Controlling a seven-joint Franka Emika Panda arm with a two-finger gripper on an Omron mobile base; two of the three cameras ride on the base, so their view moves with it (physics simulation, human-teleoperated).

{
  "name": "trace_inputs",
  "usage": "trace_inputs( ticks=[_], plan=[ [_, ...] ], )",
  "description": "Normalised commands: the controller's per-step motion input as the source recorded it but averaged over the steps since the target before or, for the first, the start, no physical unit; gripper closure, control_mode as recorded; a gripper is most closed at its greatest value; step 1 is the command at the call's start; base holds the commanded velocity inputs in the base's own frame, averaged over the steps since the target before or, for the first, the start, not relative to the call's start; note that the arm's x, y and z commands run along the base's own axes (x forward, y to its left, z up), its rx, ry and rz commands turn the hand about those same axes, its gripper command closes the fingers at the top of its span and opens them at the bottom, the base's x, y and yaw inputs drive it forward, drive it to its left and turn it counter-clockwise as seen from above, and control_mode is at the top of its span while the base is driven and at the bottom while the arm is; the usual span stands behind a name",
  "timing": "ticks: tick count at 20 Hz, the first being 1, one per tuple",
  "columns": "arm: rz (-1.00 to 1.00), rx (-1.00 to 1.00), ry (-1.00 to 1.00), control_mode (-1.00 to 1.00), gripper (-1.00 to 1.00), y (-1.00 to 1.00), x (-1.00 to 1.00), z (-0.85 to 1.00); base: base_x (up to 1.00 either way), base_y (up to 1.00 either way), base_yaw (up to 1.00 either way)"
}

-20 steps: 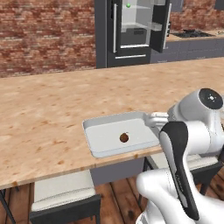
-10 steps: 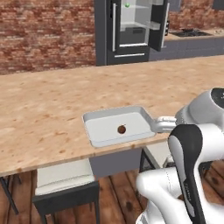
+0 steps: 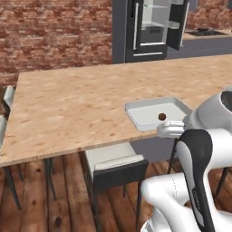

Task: Place the cold items (corn and pear) from the fridge in one tupperware on the dining counter. Place the warm items (kebab skewer and hot dog) in the stove area in another tupperware.

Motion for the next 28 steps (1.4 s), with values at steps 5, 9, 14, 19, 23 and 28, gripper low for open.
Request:
trace_inputs(
  ticks=[5,9,14,19,23,28],
  plan=[
    [0.0,0.0,0.0,1.0,-1.0,0.0,0.0,0.0,-0.1,1.0,-0.04],
    [0.0,0.0,0.0,1.0,-1.0,0.0,0.0,0.0,0.0,1.0,-0.12],
    [0.0,0.0,0.0,1.0,-1.0,0.0,0.0,0.0,0.05,1.0,-0.21],
    [0.0,0.0,0.0,1.0,-1.0,0.0,0.0,0.0,0.18,1.0,-0.28],
    [0.0,0.0,0.0,1.0,-1.0,0.0,0.0,0.0,0.27,1.0,-0.46],
    [0.0,0.0,0.0,1.0,-1.0,0.0,0.0,0.0,0.37,1.0,-0.48]
  ],
)
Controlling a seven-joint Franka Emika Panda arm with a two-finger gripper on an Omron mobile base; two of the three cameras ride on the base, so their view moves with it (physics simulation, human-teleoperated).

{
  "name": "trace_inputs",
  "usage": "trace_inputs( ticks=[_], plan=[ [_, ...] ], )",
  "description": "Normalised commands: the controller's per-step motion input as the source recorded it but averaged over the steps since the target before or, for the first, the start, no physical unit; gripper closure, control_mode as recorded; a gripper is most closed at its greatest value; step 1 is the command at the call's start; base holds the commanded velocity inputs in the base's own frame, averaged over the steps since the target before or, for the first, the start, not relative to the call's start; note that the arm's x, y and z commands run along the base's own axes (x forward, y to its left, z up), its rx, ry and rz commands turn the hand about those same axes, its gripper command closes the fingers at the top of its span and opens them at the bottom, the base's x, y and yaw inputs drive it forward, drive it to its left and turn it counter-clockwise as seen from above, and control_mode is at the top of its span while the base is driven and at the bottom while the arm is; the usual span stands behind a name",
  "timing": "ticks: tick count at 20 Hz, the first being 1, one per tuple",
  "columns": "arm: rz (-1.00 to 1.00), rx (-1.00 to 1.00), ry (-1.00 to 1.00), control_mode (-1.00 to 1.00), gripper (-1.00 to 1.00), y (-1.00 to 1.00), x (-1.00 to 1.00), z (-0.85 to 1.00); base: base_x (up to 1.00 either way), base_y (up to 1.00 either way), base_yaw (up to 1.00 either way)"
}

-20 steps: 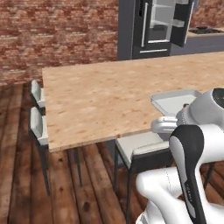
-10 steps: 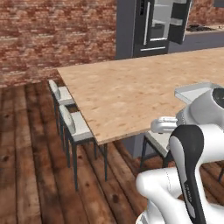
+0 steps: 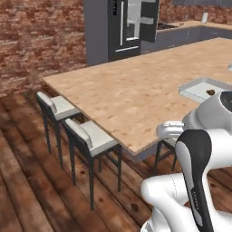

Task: Place the cold items (corn and pear) from the fridge in one tupperware on the dining counter. Place the warm items (kebab skewer and hot dog) in the stove area in another tupperware.

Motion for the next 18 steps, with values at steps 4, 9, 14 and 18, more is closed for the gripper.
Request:
trace_inputs(
  ticks=[4,9,14,18],
  plan=[
    [0.0,0.0,0.0,1.0,-1.0,0.0,0.0,0.0,0.44,1.0,-0.46],
    [0.0,0.0,0.0,1.0,-1.0,0.0,0.0,0.0,0.41,1.0,-0.44],
    [0.0,0.0,0.0,1.0,-1.0,0.0,0.0,0.0,0.44,1.0,-0.41],
    [0.0,0.0,0.0,1.0,-1.0,0.0,0.0,0.0,0.44,1.0,-0.44]
  ],
)
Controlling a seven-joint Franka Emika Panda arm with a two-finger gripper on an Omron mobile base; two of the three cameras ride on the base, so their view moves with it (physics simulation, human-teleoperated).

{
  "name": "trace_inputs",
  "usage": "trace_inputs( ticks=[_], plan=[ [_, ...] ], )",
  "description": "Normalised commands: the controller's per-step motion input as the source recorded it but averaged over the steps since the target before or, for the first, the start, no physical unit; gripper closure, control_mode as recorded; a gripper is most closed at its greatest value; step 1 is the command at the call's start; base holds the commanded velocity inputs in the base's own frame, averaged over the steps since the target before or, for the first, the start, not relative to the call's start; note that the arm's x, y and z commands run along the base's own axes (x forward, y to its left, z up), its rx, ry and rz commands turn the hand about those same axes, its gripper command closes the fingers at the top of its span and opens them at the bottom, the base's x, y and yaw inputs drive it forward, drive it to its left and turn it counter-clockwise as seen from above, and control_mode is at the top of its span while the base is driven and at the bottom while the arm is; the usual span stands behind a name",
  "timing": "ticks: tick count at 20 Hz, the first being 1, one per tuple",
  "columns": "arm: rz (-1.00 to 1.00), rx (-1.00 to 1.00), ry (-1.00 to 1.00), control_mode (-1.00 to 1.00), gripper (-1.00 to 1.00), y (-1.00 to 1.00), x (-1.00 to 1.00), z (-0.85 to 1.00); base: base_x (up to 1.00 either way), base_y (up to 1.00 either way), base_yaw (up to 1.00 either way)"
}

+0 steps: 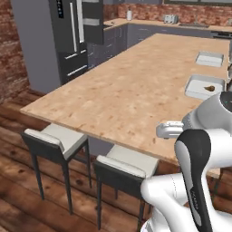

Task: Place the cold items (corn and pear) from the fridge in one tupperware on the dining counter. Place the warm items (kebab skewer and hot dog) in the stove area in another tupperware.

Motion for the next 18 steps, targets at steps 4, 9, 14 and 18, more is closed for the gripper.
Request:
trace_inputs(
  ticks=[4,9,14,18],
  plan=[
    [0.0,0.0,0.0,1.0,-1.0,0.0,0.0,0.0,0.53,1.0,-0.53],
    [0.0,0.0,0.0,1.0,-1.0,0.0,0.0,0.0,0.36,1.0,-0.5],
    [0.0,0.0,0.0,1.0,-1.0,0.0,0.0,0.0,-0.1,1.0,-0.1],
    [0.0,0.0,0.0,1.0,-1.0,0.0,0.0,0.0,-0.13,1.0,0.0]
  ],
)
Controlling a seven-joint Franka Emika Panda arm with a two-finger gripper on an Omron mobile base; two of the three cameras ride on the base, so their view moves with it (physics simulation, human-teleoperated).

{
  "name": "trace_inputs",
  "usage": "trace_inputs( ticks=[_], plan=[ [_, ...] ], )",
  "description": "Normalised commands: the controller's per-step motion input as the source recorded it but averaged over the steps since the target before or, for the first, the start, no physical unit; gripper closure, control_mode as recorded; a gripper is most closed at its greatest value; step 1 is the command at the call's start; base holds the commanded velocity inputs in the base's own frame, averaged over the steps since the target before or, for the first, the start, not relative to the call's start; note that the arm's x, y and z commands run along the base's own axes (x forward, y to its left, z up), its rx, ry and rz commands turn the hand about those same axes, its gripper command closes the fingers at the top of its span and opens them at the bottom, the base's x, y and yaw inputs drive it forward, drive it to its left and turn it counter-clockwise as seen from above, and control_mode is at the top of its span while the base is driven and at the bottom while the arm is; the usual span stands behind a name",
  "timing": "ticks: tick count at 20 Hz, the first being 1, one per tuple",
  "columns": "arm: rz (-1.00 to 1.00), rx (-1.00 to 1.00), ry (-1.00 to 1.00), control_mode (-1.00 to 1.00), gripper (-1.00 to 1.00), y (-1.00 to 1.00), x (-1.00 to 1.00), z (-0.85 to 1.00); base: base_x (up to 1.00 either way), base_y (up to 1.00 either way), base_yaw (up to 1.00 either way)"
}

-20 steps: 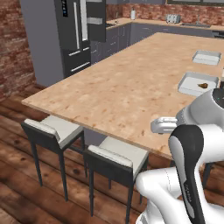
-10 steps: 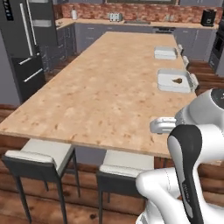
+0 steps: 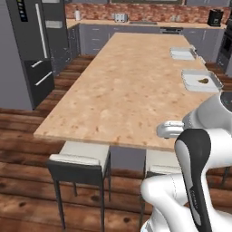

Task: Place the cold items (corn and pear) from the fridge in one tupperware on the dining counter. Place the warm items (kebab skewer and hot dog) in the stove area in another tupperware.

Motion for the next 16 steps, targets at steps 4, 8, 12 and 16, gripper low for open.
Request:
trace_inputs(
  ticks=[4,8,12,16],
  plan=[
    [0.0,0.0,0.0,1.0,-1.0,0.0,0.0,0.0,-0.01,1.0,-0.02],
    [0.0,0.0,0.0,1.0,-1.0,0.0,0.0,0.0,0.0,1.0,-0.1],
    [0.0,0.0,0.0,1.0,-1.0,0.0,0.0,0.0,0.0,1.0,-0.19],
    [0.0,0.0,0.0,1.0,-1.0,0.0,0.0,0.0,0.01,1.0,-0.22]
  ],
)
